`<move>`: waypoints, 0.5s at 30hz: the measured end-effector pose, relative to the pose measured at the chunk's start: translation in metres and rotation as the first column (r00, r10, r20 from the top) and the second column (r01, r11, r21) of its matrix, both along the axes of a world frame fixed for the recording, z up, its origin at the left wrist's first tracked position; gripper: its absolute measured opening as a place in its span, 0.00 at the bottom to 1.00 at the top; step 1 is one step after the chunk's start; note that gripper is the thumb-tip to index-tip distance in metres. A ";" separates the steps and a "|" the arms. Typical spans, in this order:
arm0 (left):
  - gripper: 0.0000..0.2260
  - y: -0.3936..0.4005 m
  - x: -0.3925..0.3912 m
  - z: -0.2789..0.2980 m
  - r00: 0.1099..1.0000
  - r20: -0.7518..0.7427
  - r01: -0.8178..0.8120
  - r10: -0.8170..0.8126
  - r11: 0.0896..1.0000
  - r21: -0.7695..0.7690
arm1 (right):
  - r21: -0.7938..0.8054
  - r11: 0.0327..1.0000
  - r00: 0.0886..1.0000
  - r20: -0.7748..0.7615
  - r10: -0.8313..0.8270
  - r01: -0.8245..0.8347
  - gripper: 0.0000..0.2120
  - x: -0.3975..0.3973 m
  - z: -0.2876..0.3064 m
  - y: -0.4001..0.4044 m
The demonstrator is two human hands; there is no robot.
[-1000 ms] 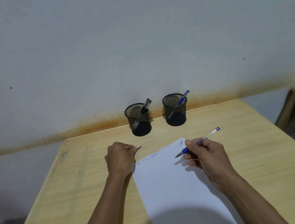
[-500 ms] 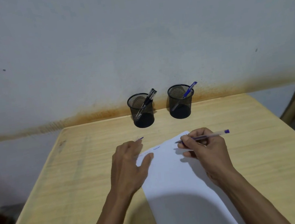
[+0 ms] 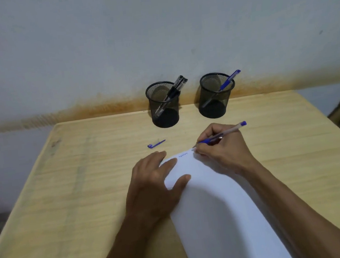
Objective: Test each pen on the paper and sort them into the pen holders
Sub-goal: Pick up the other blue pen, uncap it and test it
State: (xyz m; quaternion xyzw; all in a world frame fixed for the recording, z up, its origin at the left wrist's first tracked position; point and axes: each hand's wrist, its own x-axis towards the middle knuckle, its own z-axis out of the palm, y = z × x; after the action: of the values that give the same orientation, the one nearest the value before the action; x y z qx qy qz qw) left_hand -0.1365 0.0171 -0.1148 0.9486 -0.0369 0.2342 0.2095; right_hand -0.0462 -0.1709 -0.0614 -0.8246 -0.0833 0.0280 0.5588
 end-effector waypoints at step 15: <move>0.23 0.000 -0.001 0.009 0.983 -0.179 -0.044 0.030 0.996 -0.076 | 0.064 0.998 1.000 0.008 0.027 -0.027 0.07 0.015 -0.029 0.009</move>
State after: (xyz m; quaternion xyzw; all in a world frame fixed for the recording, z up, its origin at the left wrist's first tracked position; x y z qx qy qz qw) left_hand -0.1376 0.0176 -0.1055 0.9571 0.0091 0.1537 0.2453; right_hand -0.0310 -0.1623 -0.0906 -0.8051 -0.0974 0.0299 0.5843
